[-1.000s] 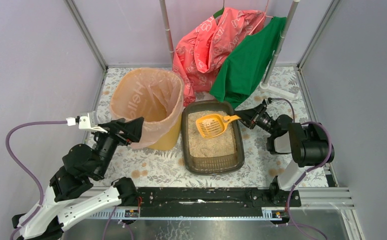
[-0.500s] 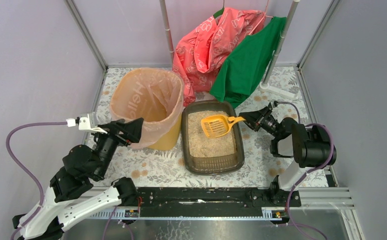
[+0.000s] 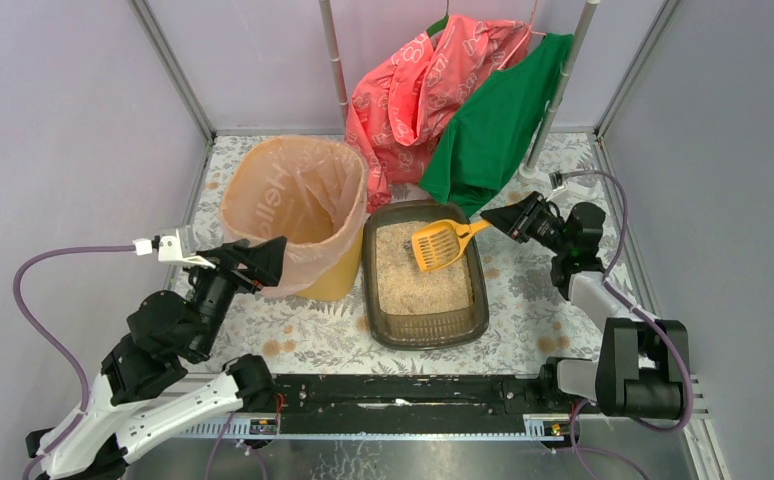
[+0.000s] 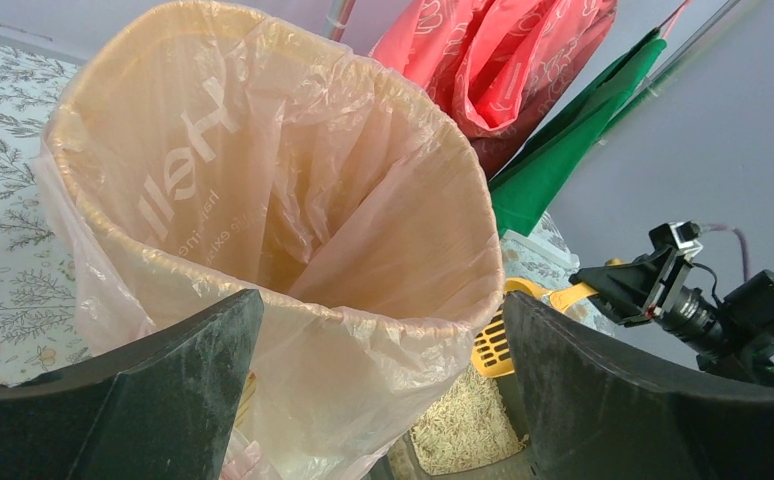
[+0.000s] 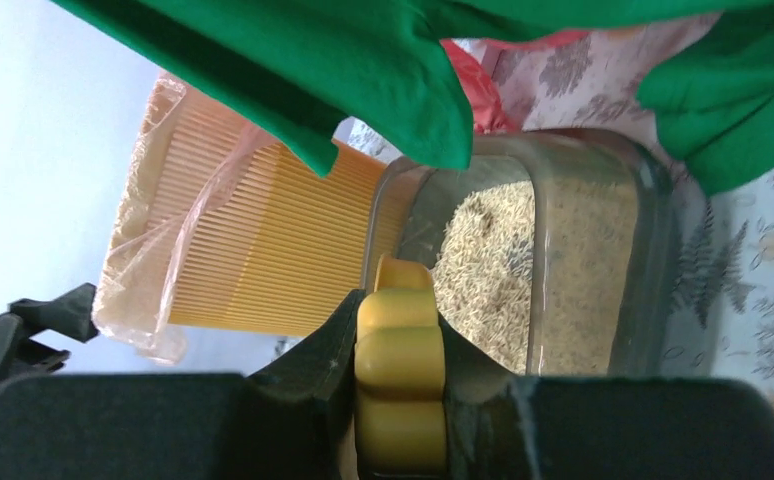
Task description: Clean the litter box
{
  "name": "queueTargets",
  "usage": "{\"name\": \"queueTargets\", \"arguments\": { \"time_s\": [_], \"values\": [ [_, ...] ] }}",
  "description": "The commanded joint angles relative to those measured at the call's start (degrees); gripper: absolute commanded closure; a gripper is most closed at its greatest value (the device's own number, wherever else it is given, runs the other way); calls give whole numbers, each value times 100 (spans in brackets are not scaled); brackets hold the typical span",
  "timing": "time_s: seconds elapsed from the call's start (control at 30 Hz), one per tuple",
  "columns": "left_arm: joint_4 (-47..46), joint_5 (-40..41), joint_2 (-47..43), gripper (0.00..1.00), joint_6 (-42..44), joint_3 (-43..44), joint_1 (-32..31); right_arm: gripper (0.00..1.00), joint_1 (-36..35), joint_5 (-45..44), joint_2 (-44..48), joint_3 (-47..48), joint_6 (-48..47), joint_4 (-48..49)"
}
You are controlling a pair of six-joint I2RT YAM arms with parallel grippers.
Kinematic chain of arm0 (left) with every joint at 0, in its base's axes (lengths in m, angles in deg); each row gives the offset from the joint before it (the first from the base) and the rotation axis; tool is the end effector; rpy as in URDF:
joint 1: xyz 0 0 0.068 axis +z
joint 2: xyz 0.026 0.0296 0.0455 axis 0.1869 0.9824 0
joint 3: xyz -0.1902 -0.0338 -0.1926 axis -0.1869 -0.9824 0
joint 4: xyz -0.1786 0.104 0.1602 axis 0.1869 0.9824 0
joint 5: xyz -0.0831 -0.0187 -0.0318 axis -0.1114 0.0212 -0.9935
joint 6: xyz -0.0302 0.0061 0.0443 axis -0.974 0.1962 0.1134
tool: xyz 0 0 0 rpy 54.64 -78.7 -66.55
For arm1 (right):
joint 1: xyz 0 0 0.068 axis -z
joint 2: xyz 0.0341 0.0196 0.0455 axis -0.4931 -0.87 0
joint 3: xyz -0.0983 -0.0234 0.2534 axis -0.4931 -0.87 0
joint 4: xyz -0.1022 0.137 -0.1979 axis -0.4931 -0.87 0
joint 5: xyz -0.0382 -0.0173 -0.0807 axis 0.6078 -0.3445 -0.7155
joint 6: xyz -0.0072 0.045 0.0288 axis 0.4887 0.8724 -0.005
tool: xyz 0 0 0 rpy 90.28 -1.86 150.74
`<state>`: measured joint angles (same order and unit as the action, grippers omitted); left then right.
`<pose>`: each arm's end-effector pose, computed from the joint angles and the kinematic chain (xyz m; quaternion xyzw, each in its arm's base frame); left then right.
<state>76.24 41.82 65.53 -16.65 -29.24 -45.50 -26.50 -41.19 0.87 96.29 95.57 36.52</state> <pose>0.0456 -0.0249 0.3832 -0.0838 0.6907 -0.2543 0.6718 0.2567 0.0130 0.2318 0.0490 0.7135 0.5300 0.4556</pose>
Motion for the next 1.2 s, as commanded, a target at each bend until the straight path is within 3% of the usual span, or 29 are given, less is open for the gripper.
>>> {"name": "queueTargets", "arguments": {
  "time_s": [0.0, 0.27, 0.57, 0.9, 1.17],
  "values": [
    [-230, 84, 67, 1, 90, -99, -42, 100, -51, -181, 91, 230, -813, -979],
    [-118, 114, -49, 1, 69, -95, -38, 100, -239, -146, 183, 156, -885, -948],
    [-46, 76, -161, 1, 93, -42, -41, 100, -226, 78, 536, 555, 215, -473],
    [559, 261, -825, 1, 25, 110, -39, 100, -444, -229, 1053, 2267, 120, -1805],
    [560, 183, -864, 1, 8, 0, -37, 100, -1255, -739, 456, 3461, 281, -1626]
  ]
}}
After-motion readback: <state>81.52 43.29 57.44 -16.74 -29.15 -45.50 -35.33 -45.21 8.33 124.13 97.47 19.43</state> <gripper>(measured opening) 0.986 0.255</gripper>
